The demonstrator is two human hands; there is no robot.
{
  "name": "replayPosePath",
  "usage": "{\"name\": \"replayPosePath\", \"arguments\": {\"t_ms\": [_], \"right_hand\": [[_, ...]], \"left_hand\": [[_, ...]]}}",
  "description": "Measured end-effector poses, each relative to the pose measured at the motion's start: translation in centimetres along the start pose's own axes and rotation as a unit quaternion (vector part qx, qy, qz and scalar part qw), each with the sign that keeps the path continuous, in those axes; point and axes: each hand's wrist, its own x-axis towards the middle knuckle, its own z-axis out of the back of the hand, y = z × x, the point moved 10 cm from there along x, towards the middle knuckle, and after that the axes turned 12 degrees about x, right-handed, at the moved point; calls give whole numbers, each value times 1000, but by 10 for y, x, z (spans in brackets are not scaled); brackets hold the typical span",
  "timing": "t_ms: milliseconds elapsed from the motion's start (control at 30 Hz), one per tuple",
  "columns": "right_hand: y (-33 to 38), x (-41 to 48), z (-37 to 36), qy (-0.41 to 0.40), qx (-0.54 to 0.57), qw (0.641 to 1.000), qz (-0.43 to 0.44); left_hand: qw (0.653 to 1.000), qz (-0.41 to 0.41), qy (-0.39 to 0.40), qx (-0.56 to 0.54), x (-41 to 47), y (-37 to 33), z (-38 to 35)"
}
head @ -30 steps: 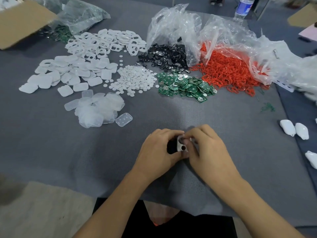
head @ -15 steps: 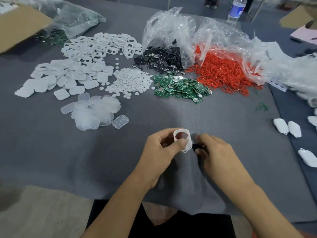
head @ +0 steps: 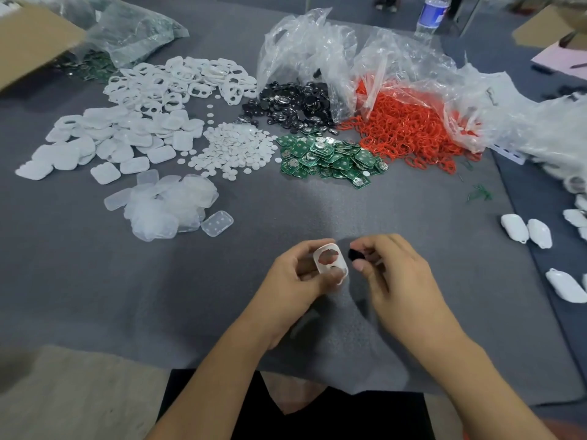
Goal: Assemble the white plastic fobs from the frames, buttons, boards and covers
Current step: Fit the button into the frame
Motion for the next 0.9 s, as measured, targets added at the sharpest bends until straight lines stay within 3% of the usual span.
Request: {"name": "replayPosePath", "arguments": {"t_ms": [433, 767, 900], "right_hand": [[35, 5, -31, 115, -79, 978, 157], [39, 9, -27, 119, -76, 979, 145], [34, 14, -24, 115, -46, 987, 99]], "left_hand": [[996, -53, 66, -5, -2, -12, -10], [995, -37, 90, 9, 3, -7, -12], [995, -30, 92, 14, 4, -4, -13]]}}
